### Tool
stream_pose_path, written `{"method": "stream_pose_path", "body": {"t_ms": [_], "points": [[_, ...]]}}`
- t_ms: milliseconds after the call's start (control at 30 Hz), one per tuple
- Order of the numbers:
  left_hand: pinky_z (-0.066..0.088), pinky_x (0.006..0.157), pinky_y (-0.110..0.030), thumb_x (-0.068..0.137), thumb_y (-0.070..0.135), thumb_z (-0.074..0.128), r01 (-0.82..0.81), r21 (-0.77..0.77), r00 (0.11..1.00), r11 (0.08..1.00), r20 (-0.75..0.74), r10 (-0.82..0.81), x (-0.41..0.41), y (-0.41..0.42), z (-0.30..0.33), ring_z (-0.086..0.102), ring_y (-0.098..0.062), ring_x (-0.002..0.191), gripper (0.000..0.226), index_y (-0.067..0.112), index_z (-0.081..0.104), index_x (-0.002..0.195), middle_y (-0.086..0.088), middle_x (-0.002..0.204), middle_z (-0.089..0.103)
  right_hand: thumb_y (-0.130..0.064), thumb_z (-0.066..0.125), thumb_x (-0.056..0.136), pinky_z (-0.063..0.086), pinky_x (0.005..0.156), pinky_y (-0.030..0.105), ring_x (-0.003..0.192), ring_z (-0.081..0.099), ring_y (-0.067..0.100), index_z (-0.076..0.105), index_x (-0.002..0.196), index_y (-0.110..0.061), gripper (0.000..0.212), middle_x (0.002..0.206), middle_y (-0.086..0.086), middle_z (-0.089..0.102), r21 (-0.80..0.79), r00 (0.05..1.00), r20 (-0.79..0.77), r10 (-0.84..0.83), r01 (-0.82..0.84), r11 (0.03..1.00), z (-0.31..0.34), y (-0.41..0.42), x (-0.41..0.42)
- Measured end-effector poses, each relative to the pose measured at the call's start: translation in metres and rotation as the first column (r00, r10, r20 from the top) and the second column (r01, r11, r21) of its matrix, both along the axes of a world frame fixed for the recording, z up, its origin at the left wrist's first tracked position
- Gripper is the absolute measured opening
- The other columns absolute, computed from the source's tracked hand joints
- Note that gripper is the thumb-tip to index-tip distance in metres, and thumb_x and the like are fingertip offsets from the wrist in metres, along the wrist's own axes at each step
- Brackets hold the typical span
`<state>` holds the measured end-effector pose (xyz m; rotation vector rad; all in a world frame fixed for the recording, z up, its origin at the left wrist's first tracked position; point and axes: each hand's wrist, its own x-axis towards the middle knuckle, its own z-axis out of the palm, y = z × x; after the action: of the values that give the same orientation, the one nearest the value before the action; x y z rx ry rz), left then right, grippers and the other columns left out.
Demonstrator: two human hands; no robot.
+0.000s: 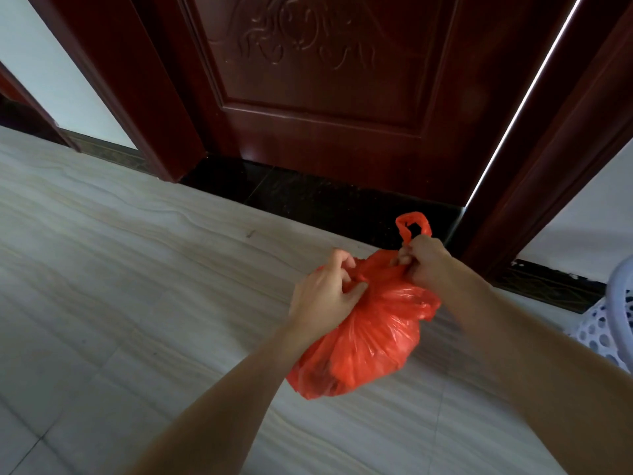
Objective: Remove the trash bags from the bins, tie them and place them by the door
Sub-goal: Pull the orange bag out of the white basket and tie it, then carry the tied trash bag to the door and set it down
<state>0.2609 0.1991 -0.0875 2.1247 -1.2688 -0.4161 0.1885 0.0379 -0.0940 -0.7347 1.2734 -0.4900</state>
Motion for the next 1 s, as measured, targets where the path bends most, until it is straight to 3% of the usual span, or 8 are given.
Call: {"method": "stream_pose_path", "body": {"t_ms": [133, 333, 600, 667, 767, 867, 933, 1000], "points": [[0.043, 0.074, -0.035, 0.092, 0.041, 0.039, 0.125, -0.053, 0.970, 0.991, 0.217, -0.111, 0.000, 0.009, -0.008, 0.064, -0.027, 0.095, 0.032, 0.019, 0.040, 0.115, 0.000, 0.097, 0.069, 0.007, 0.022, 0.089, 0.036, 0.037, 0.022, 0.023, 0.030, 0.008, 0.043, 0.072, -0.008, 0.031, 0.055, 0.005, 0.033, -0.081, 0.998, -0.059, 0.013, -0.017, 0.997, 0.004, -0.005, -0.004], [0.038, 0.044, -0.027, 0.087, 0.031, 0.040, 0.286, -0.120, 0.833, 0.951, 0.521, -0.185, -0.006, 0.017, -0.003, 0.061, -0.019, 0.051, 0.014, 0.021, 0.042, 0.097, 0.002, 0.059, 0.064, 0.004, 0.021, 0.091, 0.029, 0.039, 0.018, 0.019, 0.018, 0.004, 0.042, 0.069, -0.013, 0.035, 0.048, 0.001, 0.028, -0.051, 0.987, -0.046, -0.156, 0.153, 0.987, -0.002, -0.014, -0.033], [0.038, 0.035, -0.021, 0.080, 0.036, 0.040, 0.093, 0.126, 0.886, 0.988, 0.443, -0.139, -0.010, 0.060, 0.002, 0.063, -0.015, 0.046, 0.014, 0.023, 0.042, 0.085, 0.003, 0.054, 0.063, 0.002, 0.029, 0.093, 0.031, 0.032, 0.008, 0.017, 0.021, 0.004, 0.036, 0.061, -0.015, 0.036, 0.036, 0.001, 0.030, 0.007, 0.977, -0.155, -0.148, 0.151, 0.989, 0.012, 0.031, -0.052], [0.043, 0.043, -0.023, 0.081, 0.033, 0.043, -0.001, 0.176, 0.915, 0.984, 0.397, -0.070, -0.013, 0.071, 0.024, 0.066, -0.019, 0.058, 0.012, 0.022, 0.044, 0.086, 0.000, 0.062, 0.065, 0.002, 0.028, 0.092, 0.037, 0.035, 0.016, 0.017, 0.028, 0.006, 0.040, 0.064, -0.013, 0.034, 0.031, 0.000, 0.033, 0.053, 0.981, -0.159, -0.112, 0.121, 0.991, 0.040, 0.049, -0.053], [0.047, 0.080, -0.036, 0.092, 0.024, 0.040, -0.100, 0.465, 0.985, 0.880, 0.174, 0.020, -0.011, 0.094, 0.084, 0.057, -0.028, 0.103, 0.022, 0.014, 0.052, 0.108, -0.009, 0.108, 0.062, -0.005, 0.032, 0.094, 0.047, 0.052, 0.033, 0.026, 0.047, 0.011, 0.049, 0.071, -0.007, 0.028, 0.030, 0.001, 0.046, 0.143, 0.996, -0.092, 0.012, 0.001, 0.990, 0.105, 0.084, -0.045], [0.043, 0.097, -0.037, 0.092, 0.028, 0.043, -0.132, 0.590, 0.979, 0.797, -0.051, 0.199, 0.006, 0.125, 0.137, 0.050, -0.029, 0.116, 0.029, 0.012, 0.055, 0.113, -0.008, 0.125, 0.049, -0.003, 0.037, 0.089, 0.050, 0.050, 0.029, 0.038, 0.056, 0.017, 0.057, 0.077, -0.004, 0.024, 0.041, 0.008, 0.056, 0.138, 0.966, -0.105, 0.238, -0.223, 0.965, 0.172, 0.119, -0.018], [0.040, 0.101, -0.039, 0.090, 0.035, 0.046, -0.153, 0.628, 0.968, 0.763, -0.061, 0.245, 0.015, 0.146, 0.187, 0.045, -0.028, 0.123, 0.036, 0.014, 0.053, 0.118, -0.007, 0.128, 0.047, -0.005, 0.041, 0.089, 0.048, 0.061, 0.032, 0.057, 0.058, 0.024, 0.062, 0.090, -0.003, 0.021, 0.062, 0.013, 0.061, 0.053, 0.851, -0.275, 0.447, -0.450, 0.891, 0.219, 0.144, 0.003], [0.036, 0.103, -0.041, 0.090, 0.039, 0.046, -0.205, 0.644, 0.953, 0.737, -0.041, 0.301, 0.028, 0.172, 0.250, 0.039, -0.027, 0.129, 0.043, 0.017, 0.047, 0.128, -0.006, 0.135, 0.045, -0.013, 0.042, 0.092, 0.047, 0.069, 0.030, 0.070, 0.057, 0.028, 0.063, 0.088, -0.005, 0.023, 0.083, 0.015, 0.064, -0.031, 0.622, -0.465, 0.629, -0.722, 0.691, 0.283, 0.171, 0.026]]}}
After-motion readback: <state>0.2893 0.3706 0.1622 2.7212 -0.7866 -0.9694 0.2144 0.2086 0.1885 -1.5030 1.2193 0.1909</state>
